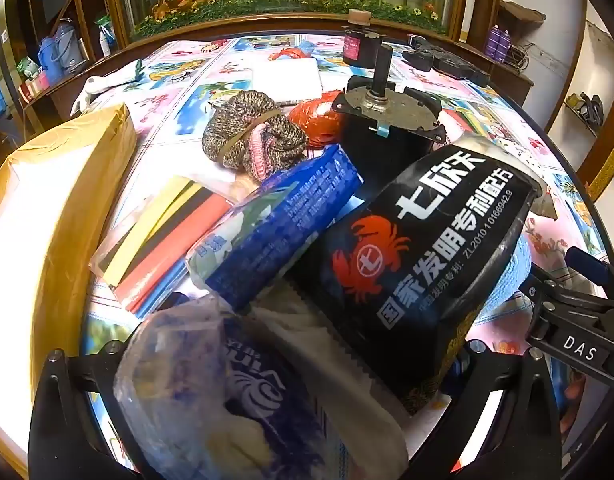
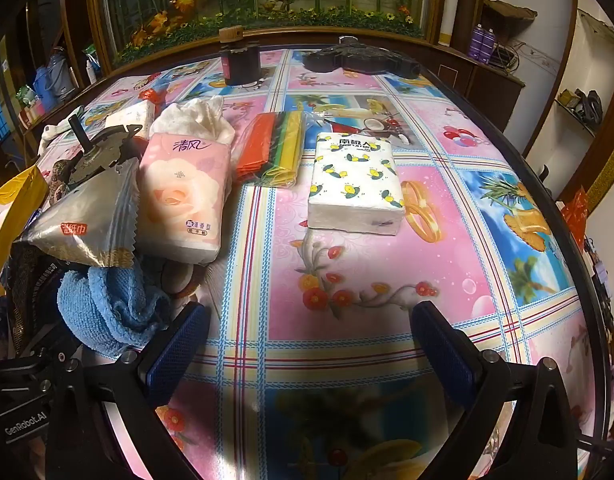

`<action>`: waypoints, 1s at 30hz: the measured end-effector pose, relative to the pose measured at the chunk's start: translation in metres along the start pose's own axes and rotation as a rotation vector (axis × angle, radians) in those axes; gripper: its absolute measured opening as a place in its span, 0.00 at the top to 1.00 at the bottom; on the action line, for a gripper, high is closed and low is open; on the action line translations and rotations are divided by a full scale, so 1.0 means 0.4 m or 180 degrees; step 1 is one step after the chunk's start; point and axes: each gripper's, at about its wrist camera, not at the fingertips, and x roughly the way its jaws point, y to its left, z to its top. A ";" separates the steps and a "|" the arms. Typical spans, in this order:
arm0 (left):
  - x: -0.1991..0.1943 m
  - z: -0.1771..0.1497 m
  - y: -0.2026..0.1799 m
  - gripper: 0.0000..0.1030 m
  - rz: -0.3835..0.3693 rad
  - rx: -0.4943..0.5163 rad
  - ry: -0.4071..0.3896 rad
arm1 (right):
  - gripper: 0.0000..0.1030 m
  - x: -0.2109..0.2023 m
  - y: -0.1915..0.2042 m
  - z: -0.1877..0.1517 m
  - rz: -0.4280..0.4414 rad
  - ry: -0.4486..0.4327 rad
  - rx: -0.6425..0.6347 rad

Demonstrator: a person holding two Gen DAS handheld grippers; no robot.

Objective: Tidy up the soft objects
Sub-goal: 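Grasp the blue plastic-wrapped bag with the left gripper and lift it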

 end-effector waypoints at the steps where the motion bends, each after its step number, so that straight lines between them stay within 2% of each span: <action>1: 0.000 0.000 0.000 0.00 -0.0002 0.0005 0.0007 | 0.01 0.000 0.000 0.000 -0.0003 -0.0003 -0.0003; 8: -0.011 -0.015 0.010 0.00 -0.0148 0.0147 0.0098 | 0.01 -0.001 0.000 -0.001 0.0002 -0.0002 0.0000; 14: -0.015 -0.013 -0.004 0.00 -0.0110 0.0159 0.0138 | 0.01 -0.002 0.000 -0.001 0.0011 0.0003 -0.0013; 19: -0.015 -0.012 -0.005 0.00 -0.0143 0.0183 0.0156 | 0.01 0.002 0.003 0.012 0.0006 0.0176 -0.0003; 22: -0.024 -0.017 0.001 0.01 -0.0248 0.0180 0.0204 | 0.01 0.009 0.000 0.016 -0.0006 0.0205 0.0006; 23: -0.037 -0.019 0.008 0.02 -0.0361 0.0109 0.0198 | 0.01 0.010 0.004 0.025 -0.0007 0.0205 -0.0009; 26: -0.086 -0.024 0.020 0.02 -0.0442 0.0045 0.0004 | 0.01 0.009 0.003 0.021 0.0014 0.0184 -0.0019; 30: -0.199 -0.034 0.042 0.02 -0.0359 0.0078 -0.0549 | 0.01 0.001 -0.002 0.008 0.0051 0.0143 -0.0031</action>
